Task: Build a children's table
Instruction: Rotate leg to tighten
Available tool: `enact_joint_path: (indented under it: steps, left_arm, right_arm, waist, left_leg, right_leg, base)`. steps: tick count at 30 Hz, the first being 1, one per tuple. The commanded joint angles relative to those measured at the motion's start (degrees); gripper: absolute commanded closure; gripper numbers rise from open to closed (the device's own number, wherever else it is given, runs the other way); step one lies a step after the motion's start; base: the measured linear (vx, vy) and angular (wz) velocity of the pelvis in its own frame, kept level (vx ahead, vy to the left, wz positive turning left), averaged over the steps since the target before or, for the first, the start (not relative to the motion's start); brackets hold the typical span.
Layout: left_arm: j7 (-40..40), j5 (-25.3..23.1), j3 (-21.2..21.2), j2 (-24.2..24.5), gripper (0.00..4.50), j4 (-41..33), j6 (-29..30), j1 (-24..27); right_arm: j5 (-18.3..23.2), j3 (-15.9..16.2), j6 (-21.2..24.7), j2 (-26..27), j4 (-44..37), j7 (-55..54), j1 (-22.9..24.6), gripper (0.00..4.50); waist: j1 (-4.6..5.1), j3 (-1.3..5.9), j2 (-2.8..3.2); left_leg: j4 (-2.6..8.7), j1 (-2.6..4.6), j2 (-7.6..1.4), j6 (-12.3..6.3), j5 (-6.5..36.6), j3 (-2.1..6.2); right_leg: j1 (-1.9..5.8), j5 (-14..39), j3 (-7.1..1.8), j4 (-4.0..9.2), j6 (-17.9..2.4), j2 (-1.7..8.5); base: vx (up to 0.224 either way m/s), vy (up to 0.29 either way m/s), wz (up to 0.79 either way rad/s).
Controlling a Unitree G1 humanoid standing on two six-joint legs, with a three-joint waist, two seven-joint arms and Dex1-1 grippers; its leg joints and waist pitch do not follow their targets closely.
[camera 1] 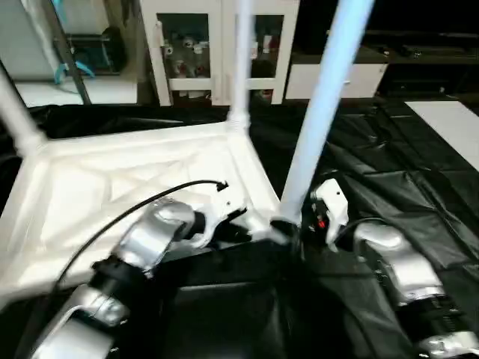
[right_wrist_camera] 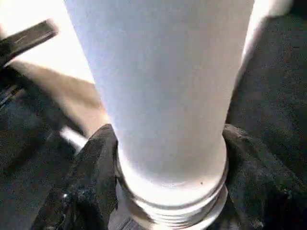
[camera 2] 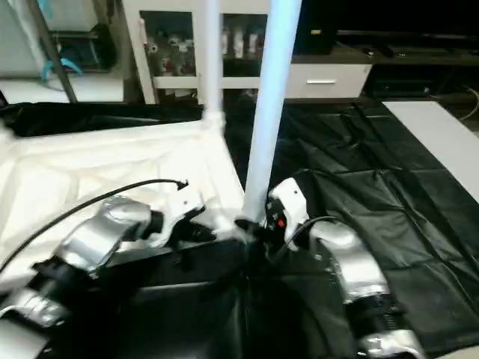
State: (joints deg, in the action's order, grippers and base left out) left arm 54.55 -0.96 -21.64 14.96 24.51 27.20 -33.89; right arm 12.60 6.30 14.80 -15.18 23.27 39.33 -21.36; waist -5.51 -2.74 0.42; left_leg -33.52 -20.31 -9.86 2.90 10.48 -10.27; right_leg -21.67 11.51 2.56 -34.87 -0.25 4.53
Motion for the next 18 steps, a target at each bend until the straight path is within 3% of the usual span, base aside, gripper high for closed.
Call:
enact_joint_path:
  steps: [1, 3, 6, 10, 11, 12, 15, 18]
  left_arm:
    - [-4.0, -0.1, -0.5, -2.8, 4.5, 3.0, 1.0, -0.2]
    - [-9.9, -0.8, 1.0, -6.2, 4.5, 6.6, 1.0, -1.9]
    - [-17.3, -1.9, 3.3, -9.2, 4.5, 11.9, -1.4, -4.3]
    - [-22.0, -2.6, 4.7, -10.3, 4.5, 14.9, -3.8, -5.8]
    - [-25.0, -2.9, 5.8, -10.8, 4.5, 16.7, -5.2, -6.8]
    - [-25.0, -2.9, 5.8, -10.8, 4.5, 16.7, -5.2, -6.8]
    - [-25.3, -3.5, 6.2, -11.2, 4.5, 19.1, -6.5, -7.3]
    - [-25.1, -3.3, 6.2, -11.0, 4.5, 19.3, -7.0, -7.2]
  right_arm:
    - [-1.3, 0.1, 1.3, 2.5, 2.7, -5.4, -0.7, 1.77]
    - [-2.7, -1.4, 0.1, 6.8, 5.9, -14.2, -2.5, 1.77]
    - [-4.7, -3.4, -1.0, 10.8, 10.3, -24.5, -5.0, 1.78]
    - [-6.3, -4.4, -1.3, 12.3, 13.1, -31.4, -6.5, 1.78]
    - [-8.3, -5.8, -2.5, 13.5, 16.6, -39.5, -8.1, 1.78]
    - [-8.3, -5.8, -2.5, 13.5, 16.6, -39.5, -8.1, 1.78]
    - [-11.2, -6.3, -5.1, 14.2, 20.0, -45.4, -9.9, 1.79]
    - [-9.0, -7.7, -7.7, 15.0, 20.5, -43.2, -10.9, 1.8]
  waist:
    - [0.16, 2.32, 0.27]
    - [0.64, 2.34, 0.52]
    - [0.75, 2.55, 0.41]
    - [0.71, 2.58, 0.75]
    - [0.74, 2.52, 0.83]
    - [0.86, 2.48, 0.53]
    - [0.81, 2.59, 0.46]
    - [0.61, 2.54, 0.02]
  left_leg:
    - [5.11, 1.13, -2.91, 2.99, 26.4, 2.39]
    - [5.19, 1.07, -2.86, 3.29, 27.2, 2.4]
    - [5.37, 1.28, -2.76, 3.11, 27.1, 2.42]
    - [5.62, 1.6, -2.75, 3.27, 28.2, 2.39]
    - [5.8, 1.66, -2.76, 3.23, 28.7, 2.33]
    - [5.82, 1.65, -2.7, 3.31, 29.0, 2.31]
    - [5.99, 1.2, -2.42, 2.76, 28.3, 2.4]
    - [6.08, 1.04, -2.52, 1.23, 27.3, 2.3]
  right_leg:
    - [0.59, 31.7, -1.77, 6.51, -6.7, 4.58]
    - [0.36, 31.7, -1.74, 6.67, -6.3, 4.48]
    - [0.33, 30.1, -1.51, 7.12, -5.9, 4.42]
    - [0.06, 27.3, -1.49, 7.22, -6.2, 4.26]
    - [-0.02, 26.5, -1.43, 7.31, -6.1, 4.15]
    - [-0.12, 26.6, -1.41, 7.36, -6.0, 4.08]
    - [0.13, 27.0, -1.41, 7.25, -5.3, 4.37]
    - [0.12, 27.2, -1.53, 7.4, -4.9, 4.81]
  base:
    - [0.0, 0.0, 0.0]
    - [0.0, 0.0, 0.0]
    - [0.0, 0.0, 0.0]
    - [0.0, 0.0, 0.0]
    - [0.0, 0.0, 0.0]
    - [0.0, 0.0, 0.0]
    - [0.0, 0.0, 0.0]
    - [0.0, 0.0, 0.0]
